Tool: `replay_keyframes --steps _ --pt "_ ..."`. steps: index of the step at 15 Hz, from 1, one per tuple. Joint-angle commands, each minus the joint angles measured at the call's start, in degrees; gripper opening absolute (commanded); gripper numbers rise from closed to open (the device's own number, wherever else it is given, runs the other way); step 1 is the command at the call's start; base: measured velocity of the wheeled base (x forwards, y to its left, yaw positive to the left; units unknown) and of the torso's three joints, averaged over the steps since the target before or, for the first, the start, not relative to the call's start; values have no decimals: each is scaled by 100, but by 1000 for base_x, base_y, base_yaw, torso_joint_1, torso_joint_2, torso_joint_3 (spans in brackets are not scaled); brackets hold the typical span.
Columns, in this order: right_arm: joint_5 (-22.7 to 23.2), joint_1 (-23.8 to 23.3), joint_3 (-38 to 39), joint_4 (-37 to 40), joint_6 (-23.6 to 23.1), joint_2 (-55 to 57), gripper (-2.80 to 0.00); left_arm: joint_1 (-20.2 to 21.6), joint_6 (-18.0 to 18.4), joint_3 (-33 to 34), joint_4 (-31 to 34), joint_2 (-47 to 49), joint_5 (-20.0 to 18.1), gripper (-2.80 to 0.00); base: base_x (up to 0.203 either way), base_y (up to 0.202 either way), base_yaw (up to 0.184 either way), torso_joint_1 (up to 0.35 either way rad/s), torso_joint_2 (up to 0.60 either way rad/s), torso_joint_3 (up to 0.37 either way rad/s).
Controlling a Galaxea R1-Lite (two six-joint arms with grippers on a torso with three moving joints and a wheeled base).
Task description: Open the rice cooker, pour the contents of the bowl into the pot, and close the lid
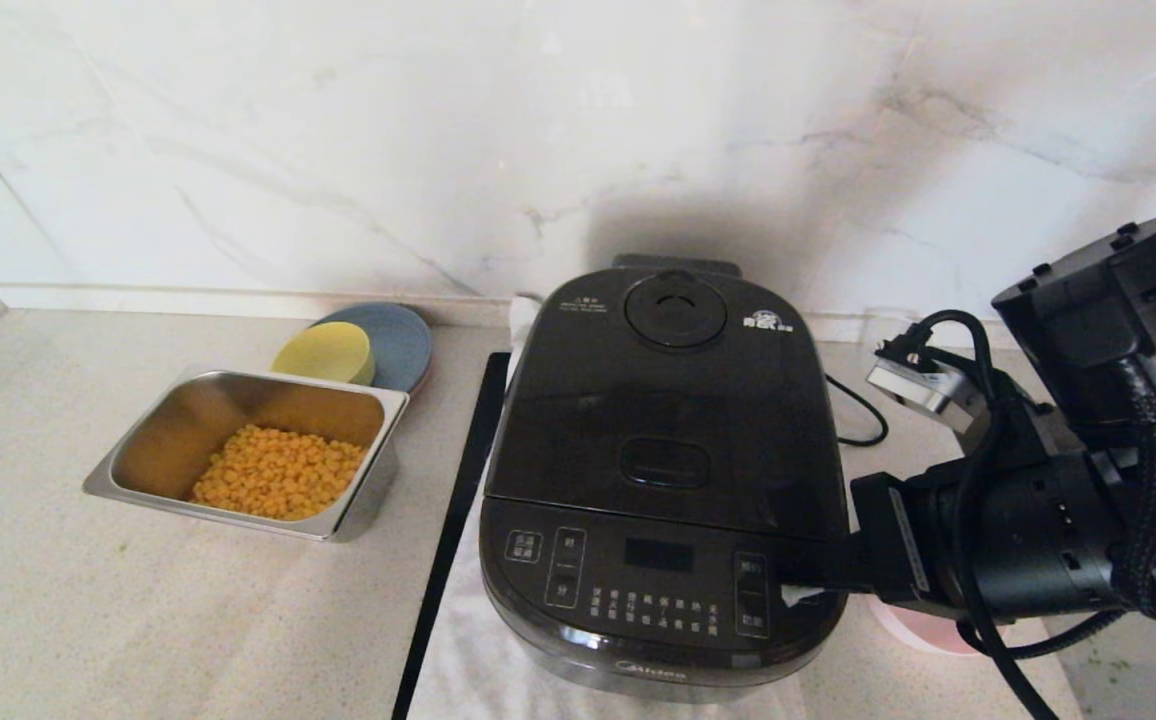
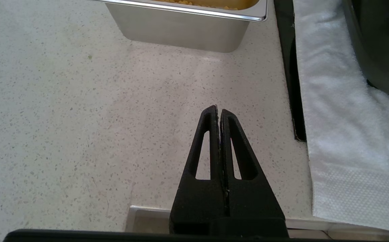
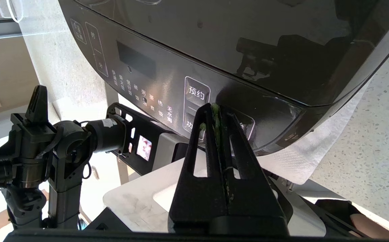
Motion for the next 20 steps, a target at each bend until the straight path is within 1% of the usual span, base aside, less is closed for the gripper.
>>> replay_keyframes --steps 1,3,5,10,13,17,19,20 --pt "-3 -11 7 24 24 26 -280 0 1 -1 4 -4 -5 -280 0 0 0 0 0 0" --pt "-3 -19 7 24 25 16 -280 0 1 -1 4 -4 3 -280 0 0 0 0 0 0" --pt "5 -44 7 21 134 -1 -280 0 1 -1 4 -4 3 -280 0 0 0 0 0 0" --pt "93 -151 135 6 134 -18 -280 0 1 -1 4 -4 -1 -280 0 0 0 0 0 0" --pt "79 -176 -15 7 149 -113 -280 0 1 -1 4 -4 3 -280 0 0 0 0 0 0" --pt "-182 -286 -604 89 142 -708 -280 0 1 -1 4 -4 3 -280 0 0 0 0 0 0" --pt "-478 -534 -978 328 78 -1062 -280 0 1 -1 4 -4 3 -280 0 0 0 0 0 0" --pt "-697 -682 -1097 481 -36 -1234 -280 0 1 -1 4 -4 3 -280 0 0 0 0 0 0"
